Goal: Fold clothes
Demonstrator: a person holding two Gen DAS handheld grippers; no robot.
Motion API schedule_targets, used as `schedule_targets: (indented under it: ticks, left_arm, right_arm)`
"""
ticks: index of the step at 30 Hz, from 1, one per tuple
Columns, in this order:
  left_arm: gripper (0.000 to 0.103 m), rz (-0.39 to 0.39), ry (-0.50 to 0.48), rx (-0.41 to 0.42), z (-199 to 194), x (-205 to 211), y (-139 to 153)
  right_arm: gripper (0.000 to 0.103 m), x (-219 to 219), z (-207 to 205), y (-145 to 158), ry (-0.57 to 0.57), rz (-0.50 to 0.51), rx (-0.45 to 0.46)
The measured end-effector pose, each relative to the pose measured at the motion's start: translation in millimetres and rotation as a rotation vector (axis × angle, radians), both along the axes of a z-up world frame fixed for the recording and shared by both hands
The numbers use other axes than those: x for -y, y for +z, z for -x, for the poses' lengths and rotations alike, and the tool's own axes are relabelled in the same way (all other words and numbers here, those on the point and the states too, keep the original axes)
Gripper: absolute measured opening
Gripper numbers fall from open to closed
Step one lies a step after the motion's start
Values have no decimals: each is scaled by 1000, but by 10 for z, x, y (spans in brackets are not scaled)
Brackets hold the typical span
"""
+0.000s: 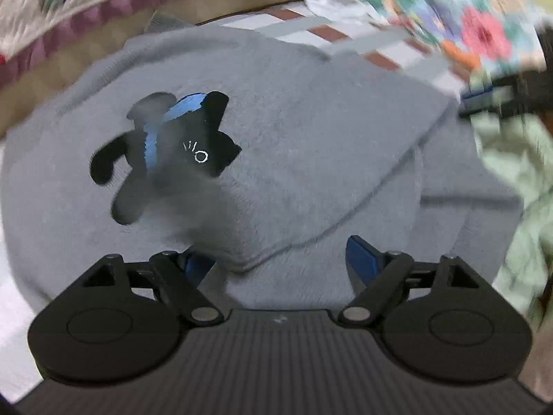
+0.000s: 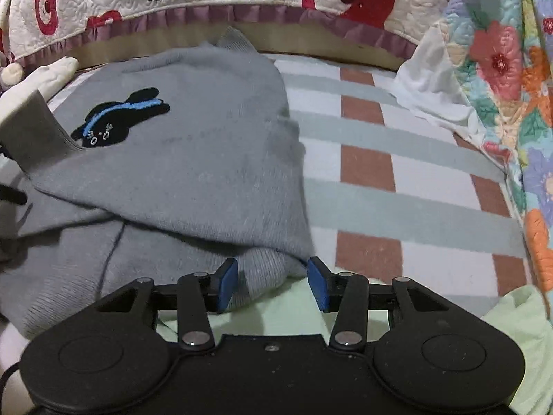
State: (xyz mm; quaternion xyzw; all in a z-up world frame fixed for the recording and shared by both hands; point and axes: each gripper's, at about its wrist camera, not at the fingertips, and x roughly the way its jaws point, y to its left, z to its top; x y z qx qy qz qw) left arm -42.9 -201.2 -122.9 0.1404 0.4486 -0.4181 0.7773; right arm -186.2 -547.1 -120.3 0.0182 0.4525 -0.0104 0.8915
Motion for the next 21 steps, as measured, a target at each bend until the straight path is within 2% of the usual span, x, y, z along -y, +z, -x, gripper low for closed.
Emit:
schedule_targets:
  ticks: [5,9,11,15,19,21]
  left_arm:
    - [82,170,243,-138,-327,-221,1]
    - [82,216,444,-210,-536,-391,-81]
    - [82,243,510,-242,-591,-482,-88]
    - [82,379,635,-299,-512,-781,-43]
    - [82,357,702,-340,-565,-841,-42]
    - [82,293,701,-364,-603,-769,-80]
  right_arm:
    - [56,-7,-181,-171,-47,0,47]
    - [57,99,-238,-248,-100,-100,60]
    - [57,128,-215,-255,-122,-118,77]
    - [56,159,-167,-263,-160,-128,111]
    - [56,146,-139,-278,-166,-132,132]
    - [56,137,-125,-286,-167,-133,143]
